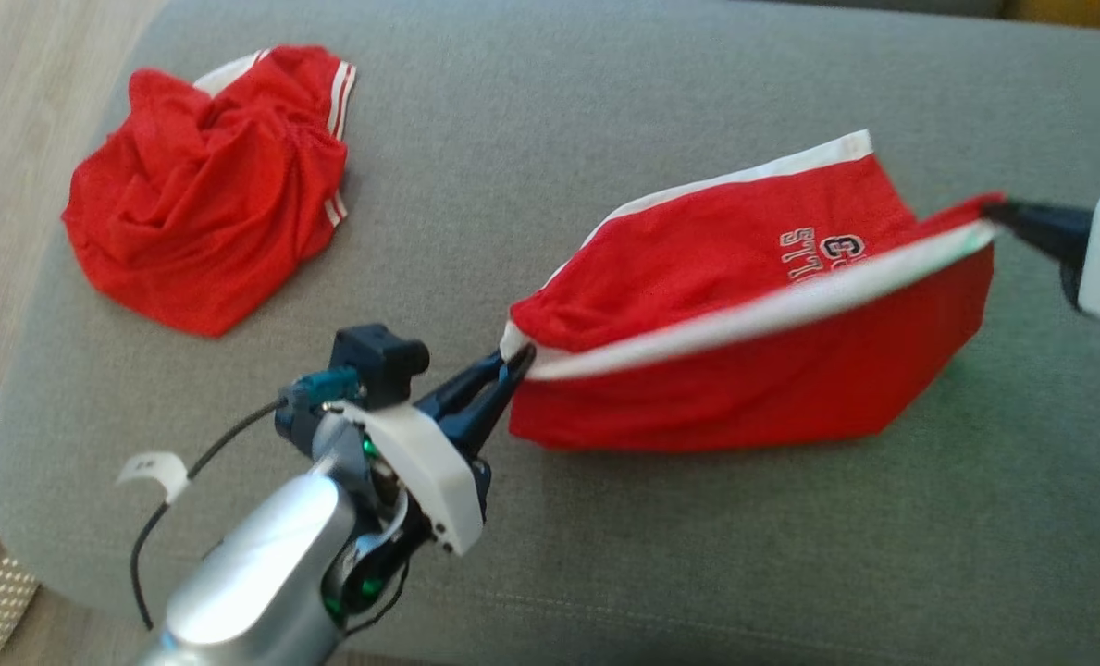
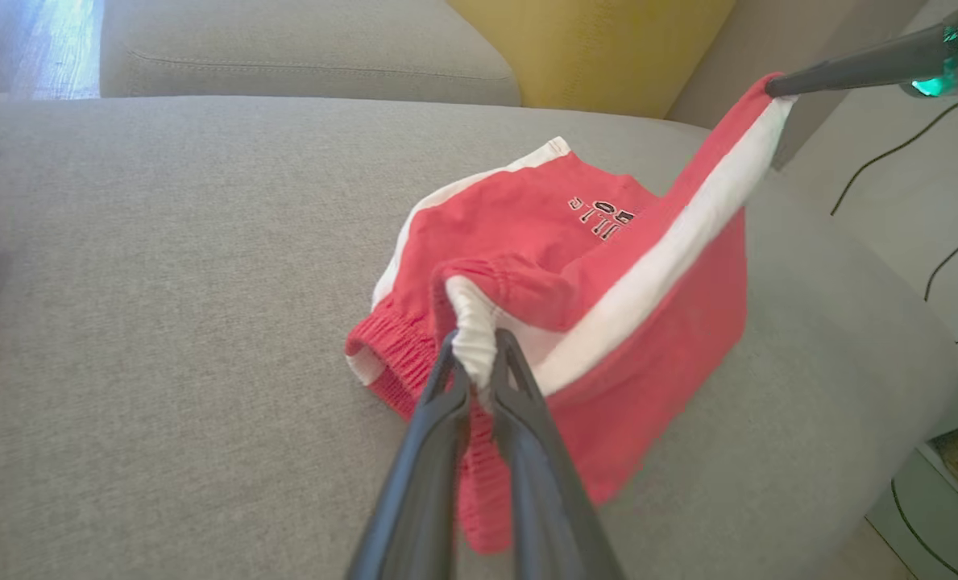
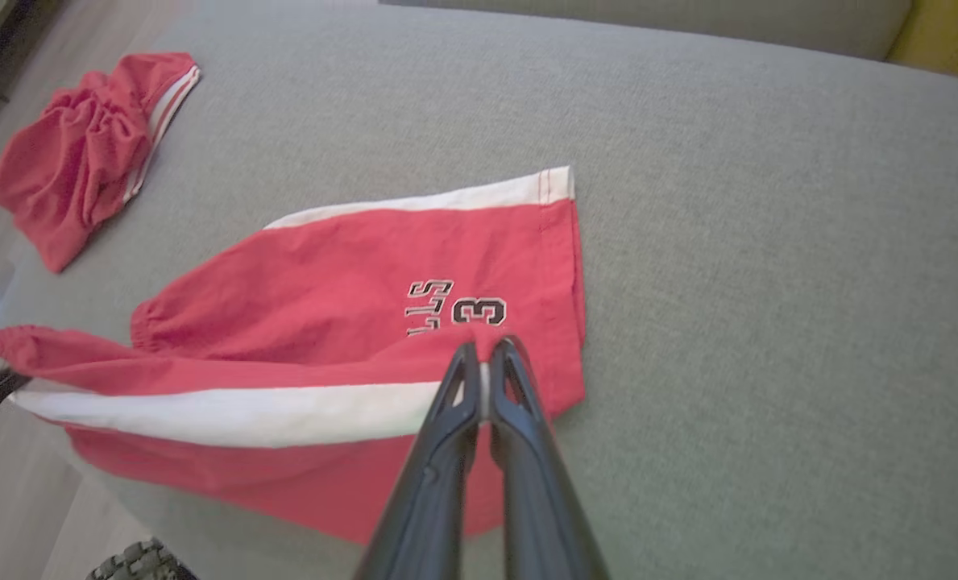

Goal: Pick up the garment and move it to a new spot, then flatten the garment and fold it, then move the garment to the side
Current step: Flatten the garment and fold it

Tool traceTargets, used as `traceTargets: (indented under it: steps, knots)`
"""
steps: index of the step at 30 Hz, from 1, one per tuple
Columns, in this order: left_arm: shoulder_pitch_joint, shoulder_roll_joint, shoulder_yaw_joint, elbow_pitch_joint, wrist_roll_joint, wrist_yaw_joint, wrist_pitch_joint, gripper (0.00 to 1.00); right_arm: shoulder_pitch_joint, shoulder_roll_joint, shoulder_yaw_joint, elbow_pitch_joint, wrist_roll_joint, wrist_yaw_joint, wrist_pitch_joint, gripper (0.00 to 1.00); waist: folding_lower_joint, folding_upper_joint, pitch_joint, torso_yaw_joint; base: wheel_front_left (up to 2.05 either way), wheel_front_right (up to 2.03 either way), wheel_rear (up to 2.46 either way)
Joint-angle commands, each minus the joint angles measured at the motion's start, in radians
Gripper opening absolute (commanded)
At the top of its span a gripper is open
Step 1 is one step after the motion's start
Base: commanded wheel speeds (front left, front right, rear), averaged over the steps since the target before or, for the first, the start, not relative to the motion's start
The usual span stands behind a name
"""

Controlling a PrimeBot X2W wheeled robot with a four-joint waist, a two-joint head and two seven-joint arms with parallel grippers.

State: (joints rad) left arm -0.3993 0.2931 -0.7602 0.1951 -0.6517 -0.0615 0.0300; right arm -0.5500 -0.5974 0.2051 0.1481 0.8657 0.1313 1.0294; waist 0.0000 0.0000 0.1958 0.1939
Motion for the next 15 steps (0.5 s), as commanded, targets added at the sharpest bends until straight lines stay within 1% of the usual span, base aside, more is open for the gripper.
traceTargets:
  steps: [1,8,15]
  knots:
    - [-0.065,0.004,0.052,-0.004,0.014,0.004,-0.019,0.00,-0.057,-0.002,-0.012,0.002,-0.020,-0.001,-0.020,0.00,0.0000,0.0000,0.032,0.019,0.00,0.00,0.00]
    - [-0.124,-0.042,0.059,0.072,0.014,0.001,-0.056,0.00,-0.145,0.016,0.006,0.129,-0.080,-0.001,-0.095,0.00,0.0000,0.0000,0.078,0.043,0.00,0.00,0.00]
    - [-0.196,-0.098,0.064,0.155,0.025,0.002,-0.108,0.00,-0.228,0.033,0.043,0.213,-0.116,-0.001,-0.196,0.00,0.0000,0.0000,0.131,0.058,0.00,0.00,0.00]
